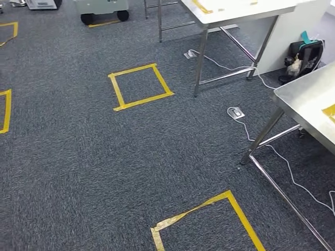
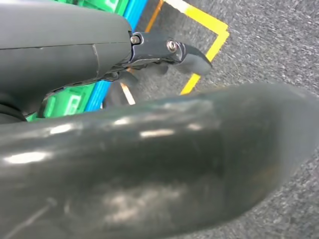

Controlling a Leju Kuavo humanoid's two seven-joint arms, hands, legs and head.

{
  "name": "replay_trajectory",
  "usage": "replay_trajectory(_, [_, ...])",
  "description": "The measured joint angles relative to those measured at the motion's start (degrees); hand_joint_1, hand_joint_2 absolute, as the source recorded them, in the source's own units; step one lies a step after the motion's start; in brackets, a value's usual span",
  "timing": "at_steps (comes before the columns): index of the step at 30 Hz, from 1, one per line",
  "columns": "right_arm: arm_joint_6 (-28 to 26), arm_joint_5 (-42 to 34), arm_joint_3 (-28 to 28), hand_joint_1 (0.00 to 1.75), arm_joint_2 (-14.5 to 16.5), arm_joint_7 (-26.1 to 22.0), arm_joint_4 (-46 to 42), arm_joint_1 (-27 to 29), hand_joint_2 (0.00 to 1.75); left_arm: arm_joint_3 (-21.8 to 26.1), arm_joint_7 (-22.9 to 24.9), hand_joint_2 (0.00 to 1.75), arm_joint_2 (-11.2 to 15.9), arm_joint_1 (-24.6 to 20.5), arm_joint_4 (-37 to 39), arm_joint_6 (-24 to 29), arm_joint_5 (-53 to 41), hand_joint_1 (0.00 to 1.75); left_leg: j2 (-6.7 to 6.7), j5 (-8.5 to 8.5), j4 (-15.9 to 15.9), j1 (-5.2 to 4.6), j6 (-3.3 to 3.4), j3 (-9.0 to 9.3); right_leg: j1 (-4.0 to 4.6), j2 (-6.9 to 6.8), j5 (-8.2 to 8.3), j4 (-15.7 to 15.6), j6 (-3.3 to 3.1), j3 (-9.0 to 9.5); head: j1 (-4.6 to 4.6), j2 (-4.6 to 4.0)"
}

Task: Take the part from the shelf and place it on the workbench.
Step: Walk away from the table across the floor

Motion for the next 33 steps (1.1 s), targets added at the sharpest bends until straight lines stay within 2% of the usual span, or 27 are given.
replay_trajectory(1, [0.0, 0.0, 0.0, 0.00, 0.0, 0.0, 0.0, -0.1, 0.00, 0.0, 0.0, 0.00, 0.0, 0.1, 0.0, 0.0, 0.0, 0.00, -0.69, 0.02, -0.1, 0.02, 0.33, 0.00, -0.11, 0.14, -0.32, 0.1, 0.29, 0.27, 0.04, 0.00])
replay_trajectory(3, [-0.1, 0.1, 0.0, 0.00, 0.0, -0.1, 0.0, -0.3, 0.00, 0.0, 0.0, 0.00, 0.0, 0.3, 0.0, 0.0, 0.0, 0.00, -2.06, 0.20, -0.2, 0.18, 1.07, 0.00, -0.37, 2.85, -2.28, 2.9, 0.81, -0.62, 0.15, 0.00])
replay_trajectory(4, [-0.1, 0.1, 0.0, 0.00, 0.0, -0.2, 0.0, -0.2, 0.00, 0.0, 0.0, 0.00, 0.0, 0.2, 0.0, 0.0, 0.0, 0.00, -2.73, 0.28, -0.2, 0.24, 1.41, -0.05, -0.45, 4.82, -3.97, 6.1, 0.97, -2.10, 0.24, 0.00])
replay_trajectory(5, [-0.1, 0.2, 0.0, 0.00, 0.0, -0.3, 0.0, -0.1, 0.00, 0.0, 0.0, 0.00, 0.0, 0.0, 0.0, 0.1, 0.0, 0.00, -3.50, 0.34, -0.2, 0.22, 1.70, -0.13, -0.46, 6.16, -5.76, 10.0, 0.99, -4.00, 0.31, 0.00])
replay_trajectory(6, [-0.1, 0.2, 0.0, 0.00, -0.1, -0.4, 0.0, 0.1, 0.00, 0.0, 0.0, 0.00, 0.0, -0.1, 0.0, 0.1, 0.0, 0.00, -4.35, 0.39, -0.2, 0.17, 1.90, -0.19, -0.46, 6.74, -7.13, 13.8, 0.96, -5.94, 0.33, 0.00])
replay_trajectory(7, [-0.1, 0.1, 0.0, 0.00, -0.2, -0.6, 0.0, 0.2, 0.00, 0.0, 0.1, 0.00, -0.1, -0.1, 0.0, 0.1, 0.0, 0.00, -5.27, 0.42, -0.2, 0.12, 1.99, -0.22, -0.45, 6.98, -7.54, 16.2, 0.89, -7.33, 0.33, 0.00])
replay_trajectory(8, [-0.1, 0.1, 0.0, 0.00, -0.4, -0.8, 0.0, 0.4, 0.00, 0.0, 0.1, 0.00, -0.2, -0.1, 0.0, 0.1, -0.1, 0.00, -6.21, 0.44, -0.2, 0.08, 2.00, -0.19, -0.45, 7.13, -6.83, 16.5, 0.77, -7.80, 0.33, 0.00])
replay_trajectory(9, [-0.2, 0.1, 0.0, 0.00, -0.6, -1.0, 0.0, 0.4, 0.00, 0.0, 0.2, 0.00, -0.3, 0.0, 0.0, 0.1, -0.1, 0.00, -7.11, 0.47, -0.2, 0.08, 1.97, -0.13, -0.45, 7.37, -5.14, 14.6, 0.61, -7.22, 0.33, 0.00])
replay_trajectory(10, [-0.3, 0.1, 0.0, 0.00, -0.7, -1.1, 0.0, 0.4, 0.00, 0.0, 0.3, 0.00, -0.4, 0.1, 0.0, 0.1, -0.1, 0.00, -7.97, 0.51, -0.2, 0.13, 1.90, -0.07, -0.49, 8.18, -2.88, 11.0, 0.43, -5.77, 0.34, 0.00])
replay_trajectory(11, [-0.3, 0.1, 0.0, 0.00, -0.8, -1.2, 0.0, 0.4, 0.00, 0.0, 0.4, 0.00, -0.5, 0.1, 0.1, 0.1, -0.1, 0.00, -8.72, 0.54, -0.1, 0.13, 1.75, -0.07, -0.61, 9.83, -1.02, 7.0, 0.25, -4.13, 0.34, 0.00])
replay_trajectory(13, [-0.4, 0.1, 0.0, 0.00, -0.8, -1.2, 0.0, 0.4, 0.00, 0.0, 0.6, 0.00, -0.5, 0.0, 0.1, 0.1, -0.1, 0.00, -10.14, 0.70, 0.0, 0.17, 1.20, -0.36, -0.85, 12.50, 0.75, 1.7, 0.09, -1.85, 0.30, 0.00])
replay_trajectory(14, [-0.4, 0.1, 0.0, 0.00, -0.8, -1.3, 0.0, 0.4, 0.00, 0.0, 0.6, 0.00, -0.5, -0.1, 0.1, 0.1, -0.1, 0.00, -10.81, 0.89, 0.0, 0.24, 0.79, -0.60, -0.84, 12.98, 0.78, 1.0, -0.03, -1.51, 0.27, 0.00])
replay_trajectory(15, [-0.5, 0.1, 0.0, 0.00, -0.8, -1.3, 0.0, 0.3, 0.00, 0.0, 0.6, 0.00, -0.5, 0.0, 0.1, 0.1, -0.1, 0.00, -11.53, 1.14, -0.1, 0.37, 0.35, -0.83, -0.79, 12.39, 0.88, 0.8, -0.20, -1.37, 0.23, 0.00])
replay_trajectory(16, [-0.5, 0.1, 0.0, 0.00, -0.8, -1.3, 0.0, 0.3, 0.00, 0.0, 0.7, 0.00, -0.5, 0.1, 0.1, 0.1, -0.1, 0.00, -11.50, 1.21, -0.1, 0.46, -0.01, -1.04, -0.76, 11.65, 1.08, 0.7, -0.54, -1.24, 0.25, 0.00])
replay_trajectory(17, [-0.5, 0.1, 0.0, 0.00, -0.9, -1.3, 0.0, 0.3, 0.00, 0.0, 0.7, 0.00, -0.5, 0.2, 0.1, 0.1, -0.1, 0.00, -10.59, 0.83, 0.3, 0.42, -0.31, -1.38, -0.78, 10.91, 1.31, 0.4, -0.90, -1.16, 0.11, 0.00])
replay_trajectory(18, [-0.5, 0.1, 0.0, 0.00, -0.9, -1.3, 0.0, 0.4, 0.00, 0.0, 0.7, 0.00, -0.5, 0.2, 0.1, 0.1, -0.1, 0.00, -9.11, -0.19, 1.7, 0.33, -0.56, -2.08, -0.82, 10.09, 1.50, 0.2, -1.22, -1.09, -0.03, 0.00])
replay_trajectory(20, [-0.5, 0.3, 0.0, 0.00, -0.9, -1.3, 0.0, 0.5, 0.00, 0.0, 0.7, 0.00, -0.6, 0.0, 0.1, 0.1, -0.1, 0.00, -5.80, -3.72, 7.6, 0.19, -0.95, -4.85, -0.73, 8.35, 1.62, -0.1, -1.62, -1.04, -0.32, -0.01])
replay_trajectory(21, [-0.6, 0.4, 0.0, 0.00, -0.9, -1.3, 0.0, 0.5, 0.00, 0.0, 0.6, 0.00, -0.7, -0.1, 0.1, 0.1, -0.2, 0.00, -5.11, -5.35, 11.2, 0.21, -1.13, -6.50, -0.66, 7.40, 1.58, -0.1, -1.72, -1.08, -0.35, -0.01])
replay_trajectory(22, [-0.6, 0.6, 0.0, 0.00, -0.9, -1.2, 0.0, 0.6, 0.00, 0.0, 0.6, 0.00, -0.7, -0.1, 0.1, 0.1, -0.1, 0.00, -4.80, -6.20, 13.8, 0.24, -1.26, -7.66, -0.64, 6.47, 1.53, -0.1, -1.76, -1.09, -0.36, -0.01])
replay_trajectory(23, [-0.7, 0.7, 0.0, 0.00, -0.9, -1.2, 0.0, 0.6, 0.00, 0.0, 0.6, 0.00, -0.6, 0.0, 0.1, 0.1, -0.1, 0.00, -4.65, -6.00, 14.7, 0.28, -1.35, -7.94, -0.64, 5.62, 1.48, -0.1, -1.77, -1.09, -0.36, 0.00])
replay_trajectory(24, [-0.9, 0.9, 0.0, 0.00, -0.9, -1.3, 0.0, 0.6, 0.00, 0.0, 0.6, 0.00, -0.5, 0.1, 0.1, 0.1, -0.1, 0.00, -4.48, -4.84, 13.5, 0.31, -1.41, -7.19, -0.68, 4.84, 1.43, -0.1, -1.72, -1.06, -0.37, -0.01])
replay_trajectory(25, [-1.0, 1.1, 0.0, 0.00, -0.8, -1.4, 0.0, 0.5, 0.00, 0.0, 0.6, 0.00, -0.4, 0.2, 0.1, 0.0, -0.1, 0.00, -3.95, -3.01, 10.4, 0.34, -1.43, -5.45, -0.72, 4.14, 1.35, -0.1, -1.60, -0.97, -0.37, -0.01])
replay_trajectory(27, [-1.4, 1.5, 0.0, 0.00, -0.8, -1.6, 0.0, 0.5, 0.00, 0.0, 0.6, 0.00, -0.3, 0.1, 0.1, -0.1, 0.0, 0.00, -1.42, -0.27, 3.2, 0.20, -1.26, -1.48, -0.48, 2.87, 1.00, 0.1, -1.09, -0.79, -0.43, -0.01])
replay_trajectory(29, [-1.9, 2.1, 0.1, 0.00, -0.7, -1.8, 0.0, 0.4, 0.00, 0.0, 0.6, 0.00, -0.3, 0.0, 0.1, -0.3, 0.0, 0.00, -0.04, 0.18, -0.2, -0.07, -0.57, 0.25, -0.08, 1.71, 0.61, 0.1, -0.46, -0.66, -0.35, 0.00])
replay_trajectory(31, [-2.1, 2.6, 0.3, 0.00, -0.5, -1.9, 0.0, 0.2, 0.00, 0.0, 0.6, 0.00, -0.3, 0.2, 0.1, -0.5, 0.1, 0.00, -1.22, 0.10, -0.5, -0.12, 0.29, 0.26, -0.08, 0.83, 0.32, -0.1, 0.08, -0.23, -0.22, 0.00])
replay_trajectory(32, [-2.2, 2.7, 0.5, 0.00, -0.5, -1.9, 0.0, 0.0, 0.00, 0.1, 0.7, 0.00, -0.3, 0.3, 0.1, -0.6, 0.1, 0.00, -1.79, 0.14, -0.6, -0.04, 0.62, 0.30, -0.19, 1.42, -0.11, 0.3, 0.39, -0.18, -0.15, 0.00])
replay_trajectory(33, [-2.2, 2.8, 0.6, 0.00, -0.4, -1.9, 0.0, -0.1, 0.00, 0.1, 0.7, 0.00, -0.3, 0.4, 0.1, -0.6, 0.1, 0.00, -2.35, 0.25, -0.7, 0.08, 0.97, 0.32, -0.33, 2.65, -1.00, 1.6, 0.67, -0.58, -0.03, 0.00])
